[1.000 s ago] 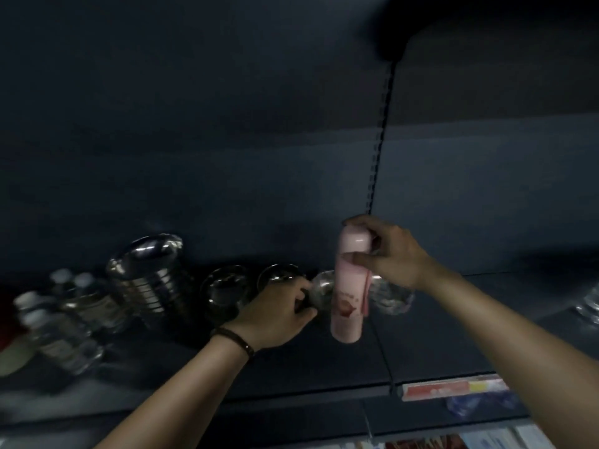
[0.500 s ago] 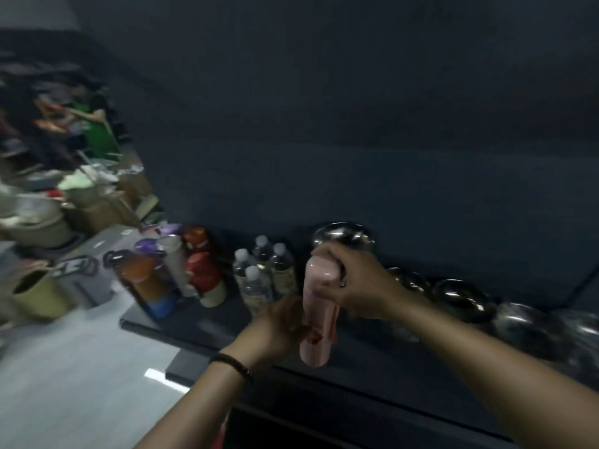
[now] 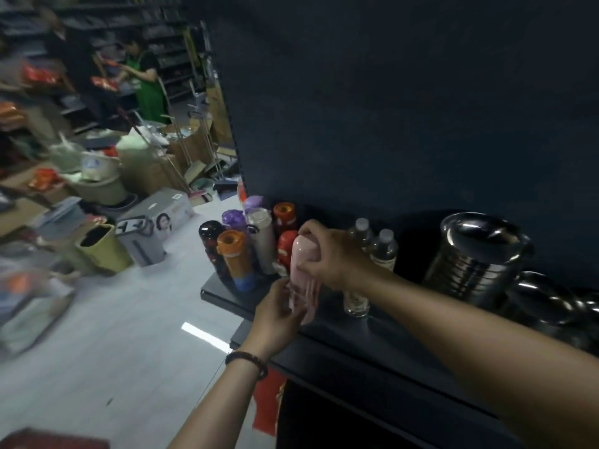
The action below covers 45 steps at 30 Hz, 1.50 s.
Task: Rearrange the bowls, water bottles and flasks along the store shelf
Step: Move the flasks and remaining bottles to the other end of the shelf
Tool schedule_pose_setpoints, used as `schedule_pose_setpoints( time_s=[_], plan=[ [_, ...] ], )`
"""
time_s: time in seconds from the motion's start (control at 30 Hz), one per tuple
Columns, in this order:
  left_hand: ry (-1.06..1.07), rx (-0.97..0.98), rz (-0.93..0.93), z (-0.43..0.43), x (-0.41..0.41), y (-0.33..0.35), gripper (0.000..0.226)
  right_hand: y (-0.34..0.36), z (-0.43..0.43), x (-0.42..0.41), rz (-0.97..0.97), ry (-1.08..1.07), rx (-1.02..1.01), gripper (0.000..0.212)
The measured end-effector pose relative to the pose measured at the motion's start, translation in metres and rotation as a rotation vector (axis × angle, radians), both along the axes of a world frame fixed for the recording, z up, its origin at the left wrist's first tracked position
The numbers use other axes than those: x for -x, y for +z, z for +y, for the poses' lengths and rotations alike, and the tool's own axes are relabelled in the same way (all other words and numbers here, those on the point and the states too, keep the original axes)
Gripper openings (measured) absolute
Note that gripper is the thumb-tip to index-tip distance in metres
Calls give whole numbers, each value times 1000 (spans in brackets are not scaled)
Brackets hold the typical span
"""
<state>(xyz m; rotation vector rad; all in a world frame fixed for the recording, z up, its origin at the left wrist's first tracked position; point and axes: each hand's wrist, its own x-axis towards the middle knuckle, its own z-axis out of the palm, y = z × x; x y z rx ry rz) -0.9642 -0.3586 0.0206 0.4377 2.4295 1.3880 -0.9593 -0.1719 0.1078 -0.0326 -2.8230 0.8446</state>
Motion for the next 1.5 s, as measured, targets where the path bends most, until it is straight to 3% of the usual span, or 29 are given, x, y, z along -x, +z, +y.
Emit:
schedule_pose_setpoints(
  time_s=[0.13, 0.67, 0.9, 1.03, 1.1, 1.2, 1.3, 1.37, 1.5],
  plan=[
    [44, -91, -55, -12, 27, -15, 76, -12, -24, 43, -30, -2, -41, 54],
    [149, -197, 22, -4, 77, -63, 31, -47, -64, 103, -79, -18, -18, 59],
    [174, -187, -9, -7, 82, -81, 45, -47, -62, 96, -134, 45, -50, 65],
    [168, -90, -54, -8, 84, -82, 53, -40, -49, 84, -189, 74, -20, 80],
    [164, 3, -111, -10, 86, -90, 55, -34, -37, 76, -181, 48, -27, 73],
    [98, 202, -139, -13, 68, -67, 65, -27, -4, 52, -66, -39, -52, 41],
    [-91, 342, -114, -6, 49, -45, 42, -24, 40, 18, -4, -186, -141, 20],
    [-170, 353, -35, 9, 41, -36, 22, -27, 65, -2, -46, -282, -193, 18],
    [-224, 324, 107, 44, 29, -19, 23, -39, 85, -24, -203, -287, -135, 25]
  ],
)
